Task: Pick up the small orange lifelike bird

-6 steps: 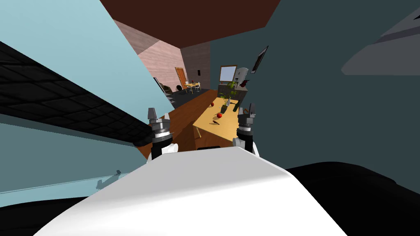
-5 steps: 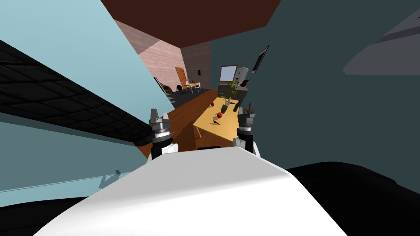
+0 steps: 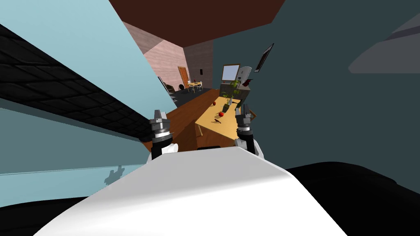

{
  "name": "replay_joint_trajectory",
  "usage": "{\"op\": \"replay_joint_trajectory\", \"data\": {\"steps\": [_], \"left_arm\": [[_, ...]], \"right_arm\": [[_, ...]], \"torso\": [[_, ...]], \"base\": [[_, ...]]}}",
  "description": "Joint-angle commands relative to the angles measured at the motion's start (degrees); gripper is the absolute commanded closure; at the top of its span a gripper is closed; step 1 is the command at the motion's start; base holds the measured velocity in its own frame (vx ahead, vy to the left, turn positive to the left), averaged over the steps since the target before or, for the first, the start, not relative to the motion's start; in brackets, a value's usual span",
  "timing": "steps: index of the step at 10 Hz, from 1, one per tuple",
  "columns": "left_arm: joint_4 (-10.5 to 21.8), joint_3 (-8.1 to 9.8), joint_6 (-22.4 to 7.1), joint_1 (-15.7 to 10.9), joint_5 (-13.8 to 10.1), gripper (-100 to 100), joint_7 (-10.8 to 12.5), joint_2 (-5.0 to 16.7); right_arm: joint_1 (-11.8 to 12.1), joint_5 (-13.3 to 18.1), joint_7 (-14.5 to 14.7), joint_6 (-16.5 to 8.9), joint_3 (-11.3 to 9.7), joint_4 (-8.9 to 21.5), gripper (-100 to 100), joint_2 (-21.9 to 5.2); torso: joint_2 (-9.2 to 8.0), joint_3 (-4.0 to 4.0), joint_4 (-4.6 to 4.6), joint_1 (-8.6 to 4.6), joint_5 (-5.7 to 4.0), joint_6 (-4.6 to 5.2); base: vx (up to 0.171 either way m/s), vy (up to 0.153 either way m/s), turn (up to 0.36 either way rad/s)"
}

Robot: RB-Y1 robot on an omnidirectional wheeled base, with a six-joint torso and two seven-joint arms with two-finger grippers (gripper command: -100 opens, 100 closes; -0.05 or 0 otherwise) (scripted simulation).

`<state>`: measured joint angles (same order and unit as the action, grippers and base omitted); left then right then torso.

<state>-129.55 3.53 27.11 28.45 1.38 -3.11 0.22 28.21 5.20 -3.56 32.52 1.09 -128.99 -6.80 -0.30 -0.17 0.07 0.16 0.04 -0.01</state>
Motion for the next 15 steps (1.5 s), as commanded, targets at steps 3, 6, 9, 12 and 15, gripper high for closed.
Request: {"op": "replay_joint_trajectory", "data": {"steps": [3,6,9,12,15], "left_arm": [[0.00,0.00,0.00,0.00,0.00,0,0.00,0.00],[0.00,0.00,0.00,0.00,0.00,0,0.00,0.00],[0.00,0.00,0.00,0.00,0.00,0,0.00,0.00],[0.00,0.00,0.00,0.01,0.00,0,0.00,0.00],[0.00,0.01,0.00,0.02,0.00,0,0.00,0.00]], "right_arm": [[-0.10,1.25,0.88,-0.66,-1.97,1.09,-100,-5.58],[-0.09,3.71,1.63,-2.22,-4.33,3.75,-100,-11.47],[-0.03,6.06,1.93,-3.79,-5.90,6.44,-100,-16.17],[0.11,8.97,2.01,-5.73,-7.43,9.81,-100,-20.83],[0.35,12.40,1.84,-8.02,-8.87,13.80,-100,-25.68]], "torso": [[-0.07,-0.05,0.02,0.09,0.02,-0.01],[0.01,0.00,0.00,0.13,0.03,-0.01],[0.13,0.07,-0.02,-0.01,0.00,0.00],[0.26,0.15,-0.05,-0.08,-0.01,0.00],[0.44,0.25,-0.09,0.01,0.01,0.01]], "base": [[-0.088,0.060,0.103],[-0.073,0.081,0.178],[-0.036,0.056,0.149],[-0.003,0.045,0.177],[0.035,0.054,0.255]]}}
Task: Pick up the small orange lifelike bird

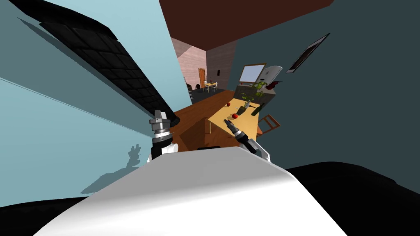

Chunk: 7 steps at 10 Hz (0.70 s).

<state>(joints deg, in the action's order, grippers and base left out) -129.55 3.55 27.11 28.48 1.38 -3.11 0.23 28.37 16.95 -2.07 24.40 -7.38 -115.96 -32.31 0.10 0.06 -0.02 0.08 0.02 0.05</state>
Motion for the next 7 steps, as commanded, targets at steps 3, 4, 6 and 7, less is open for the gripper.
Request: {"op": "replay_joint_trajectory", "data": {"steps": [3,4,6,7], "left_arm": [[0.00,0.00,0.00,0.00,0.00,0,0.00,0.00],[0.00,-0.01,0.00,-0.01,0.00,0,0.00,0.00],[0.00,0.00,0.00,0.00,0.00,0,0.00,0.00],[0.00,-0.01,0.00,-0.01,0.00,0,0.00,0.00]], "right_arm": [[0.57,4.55,-0.10,-2.50,-1.71,5.29,-100,-4.24],[0.83,6.41,-0.42,-3.91,-2.29,7.36,-100,-6.06],[1.14,8.82,-0.81,-5.40,-2.81,9.96,-100,-8.18],[1.50,10.26,-1.26,-6.74,-3.27,12.31,-100,-10.12]], "torso": [[-0.04,-0.02,0.01,-0.04,-0.01,-0.02],[-0.01,-0.01,0.01,-0.01,-0.01,-0.05],[0.02,0.01,0.00,0.00,0.00,0.00],[0.06,0.03,-0.01,0.02,0.00,-0.03]], "base": [[0.028,0.030,0.168],[0.043,0.047,0.400],[0.048,0.039,0.141],[0.077,0.043,0.345]]}}
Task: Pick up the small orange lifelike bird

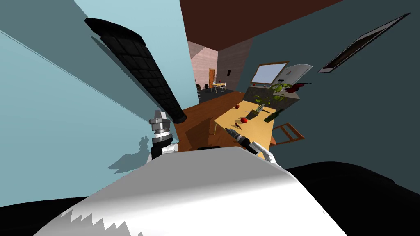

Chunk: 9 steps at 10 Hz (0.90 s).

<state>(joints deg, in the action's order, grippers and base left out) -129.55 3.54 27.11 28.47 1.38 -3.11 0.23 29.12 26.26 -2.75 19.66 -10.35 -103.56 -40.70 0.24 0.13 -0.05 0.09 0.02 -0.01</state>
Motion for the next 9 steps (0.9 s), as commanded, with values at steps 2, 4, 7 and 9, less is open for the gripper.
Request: {"op": "replay_joint_trajectory", "data": {"steps": [2,4,7,9], "left_arm": [[0.00,0.01,0.00,0.01,0.00,0,0.00,0.00],[0.00,0.01,0.00,0.01,0.00,0,0.00,0.00],[0.00,0.01,0.00,0.00,0.00,0,0.00,0.00],[0.00,0.01,0.00,0.01,0.00,0,0.00,0.00]], "right_arm": [[1.14,4.03,-1.10,-3.78,-0.70,3.10,-100,-3.61],[1.55,6.36,-1.67,-5.40,-1.05,5.83,-100,-5.43],[1.97,8.73,-2.30,-7.04,-1.36,8.94,-100,-7.15],[2.41,11.13,-2.98,-8.68,-1.63,11.33,-100,-8.77]], "torso": [[-0.06,-0.03,0.01,-0.05,0.00,0.06],[-0.10,-0.05,0.02,-0.08,-0.01,0.06],[-0.05,-0.03,0.01,-0.10,-0.02,0.03],[-0.17,-0.09,0.03,-0.13,-0.02,0.08]], "base": [[0.059,0.019,0.184],[0.048,0.016,0.159],[0.061,0.002,0.157],[0.032,-0.008,0.100]]}}
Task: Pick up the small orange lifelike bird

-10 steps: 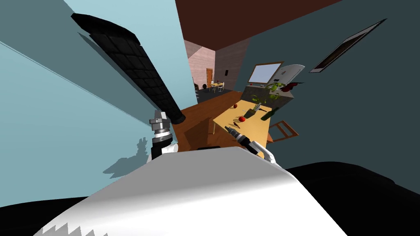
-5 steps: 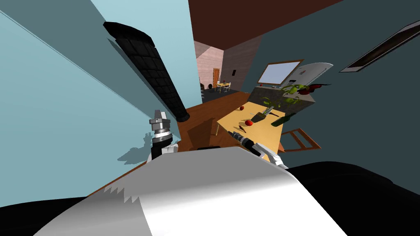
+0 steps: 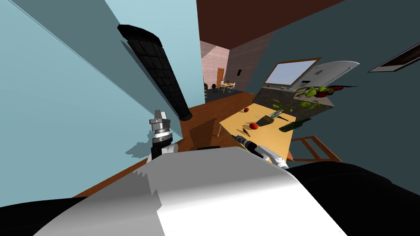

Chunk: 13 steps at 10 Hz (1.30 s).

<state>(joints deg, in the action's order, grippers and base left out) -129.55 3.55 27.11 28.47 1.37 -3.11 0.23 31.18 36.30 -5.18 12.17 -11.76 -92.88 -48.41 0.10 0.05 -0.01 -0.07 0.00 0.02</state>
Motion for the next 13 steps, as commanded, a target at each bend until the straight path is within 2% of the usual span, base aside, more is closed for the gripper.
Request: {"op": "replay_joint_trajectory", "data": {"steps": [1,2,3,4,5,7,9,11,13], "left_arm": [[0.00,0.00,0.00,0.00,0.00,0,0.00,0.00],[0.00,0.00,0.00,0.01,0.00,0,0.00,0.00],[0.00,0.01,0.00,0.02,0.00,0,0.00,0.00],[0.00,0.00,0.00,0.01,0.00,0,0.00,0.00],[0.00,0.01,0.00,0.02,0.00,0,0.00,0.00],[0.00,0.01,0.00,0.01,0.00,0,0.00,0.00],[0.00,0.01,0.00,0.01,0.00,0,0.00,0.00],[0.00,0.01,0.00,0.02,0.00,0,0.00,0.01],[0.00,0.01,0.00,0.01,0.00,0,0.00,0.00]], "right_arm": [[0.79,2.86,-1.29,-2.81,-0.46,2.86,-100,-2.54],[0.79,3.49,-1.29,-2.81,-0.46,4.02,-100,-2.54],[1.25,5.76,-2.08,-4.34,-0.70,6.71,-100,-3.89],[1.25,5.88,-2.08,-4.39,-0.70,6.89,-100,-3.89],[1.74,8.18,-2.91,-5.92,-0.93,8.89,-100,-5.07],[1.74,8.24,-2.91,-5.92,-0.93,9.73,-100,-5.07],[2.77,12.40,-4.68,-8.71,-1.41,14.21,-100,-6.90],[2.77,12.84,-4.68,-8.78,-1.41,15.21,-100,-6.90],[3.87,16.85,-6.56,-11.23,-2.03,20.14,-100,-7.86]], "torso": [[0.00,0.00,0.00,0.00,0.00,0.00],[0.23,0.12,-0.04,-0.10,-0.01,-0.01],[0.22,0.13,-0.05,-0.07,-0.03,0.05],[0.20,0.12,-0.04,-0.06,0.00,-0.01],[0.11,0.07,-0.03,-0.04,-0.02,0.07],[0.09,0.06,-0.03,0.00,-0.01,0.05],[0.00,0.00,0.00,-0.02,0.00,0.03],[0.17,0.11,-0.04,-0.13,-0.03,0.06],[0.07,0.04,-0.01,0.00,0.00,0.02]], "base": [[0.123,-0.036,0.370],[0.101,-0.032,0.118],[0.084,-0.025,0.270],[0.062,-0.029,0.088],[0.073,-0.022,0.169],[0.039,-0.020,0.045],[0.070,-0.040,0.240],[0.064,-0.047,0.061],[0.073,-0.039,0.241]]}}
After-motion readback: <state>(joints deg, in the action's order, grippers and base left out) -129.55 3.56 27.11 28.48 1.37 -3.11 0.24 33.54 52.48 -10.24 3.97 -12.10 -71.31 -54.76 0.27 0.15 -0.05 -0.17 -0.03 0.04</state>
